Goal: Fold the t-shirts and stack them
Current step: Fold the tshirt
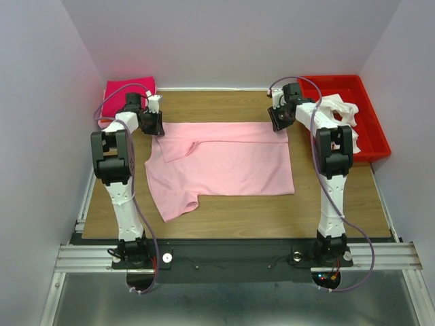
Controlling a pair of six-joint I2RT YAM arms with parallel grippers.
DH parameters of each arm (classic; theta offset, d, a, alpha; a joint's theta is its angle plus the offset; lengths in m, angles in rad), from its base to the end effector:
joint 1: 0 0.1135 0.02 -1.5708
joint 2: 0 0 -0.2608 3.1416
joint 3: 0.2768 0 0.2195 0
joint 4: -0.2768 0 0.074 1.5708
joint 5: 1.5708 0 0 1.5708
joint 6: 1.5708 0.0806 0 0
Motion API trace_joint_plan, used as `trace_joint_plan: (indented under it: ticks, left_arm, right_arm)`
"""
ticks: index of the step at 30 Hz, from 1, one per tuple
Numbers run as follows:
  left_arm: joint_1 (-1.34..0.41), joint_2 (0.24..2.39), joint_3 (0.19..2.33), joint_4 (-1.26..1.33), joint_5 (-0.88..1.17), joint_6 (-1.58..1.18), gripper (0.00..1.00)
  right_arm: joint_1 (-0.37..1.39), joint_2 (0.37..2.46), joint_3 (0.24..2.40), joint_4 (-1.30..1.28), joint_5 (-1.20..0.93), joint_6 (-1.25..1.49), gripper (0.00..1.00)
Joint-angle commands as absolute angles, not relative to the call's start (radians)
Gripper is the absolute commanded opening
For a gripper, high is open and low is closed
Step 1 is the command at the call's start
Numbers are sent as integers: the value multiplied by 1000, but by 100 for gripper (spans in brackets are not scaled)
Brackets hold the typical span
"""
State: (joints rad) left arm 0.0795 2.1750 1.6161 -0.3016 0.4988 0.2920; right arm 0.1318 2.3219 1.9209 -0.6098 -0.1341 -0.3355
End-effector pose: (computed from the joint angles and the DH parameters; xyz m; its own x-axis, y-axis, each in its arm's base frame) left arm 0.4750 -0.0008 0.1573 -0.6543 0.2015 -0.7289 0.4486 0.8794 -0.1596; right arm 0.4918 0.0761 0.1466 -0.7270 -0.4255 -0.5389 -0.4660 0.8822 -0.0679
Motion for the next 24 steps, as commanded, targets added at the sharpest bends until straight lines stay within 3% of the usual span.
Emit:
trace_joint_plan:
  ticks: [1,10,24]
  left_arm:
    - [81,2208,1738,-376,511,310,32]
    - [-60,1993,1609,-327,548,330,36]
    - [-218,2094,1559,-268,488,287,33]
  right_arm:
    - [124,2379,1999,-603,-121,-324,38]
    - [124,2140,1887,-620,-285,-270,47]
    - [123,1878,1598,-673,-275,-314,46]
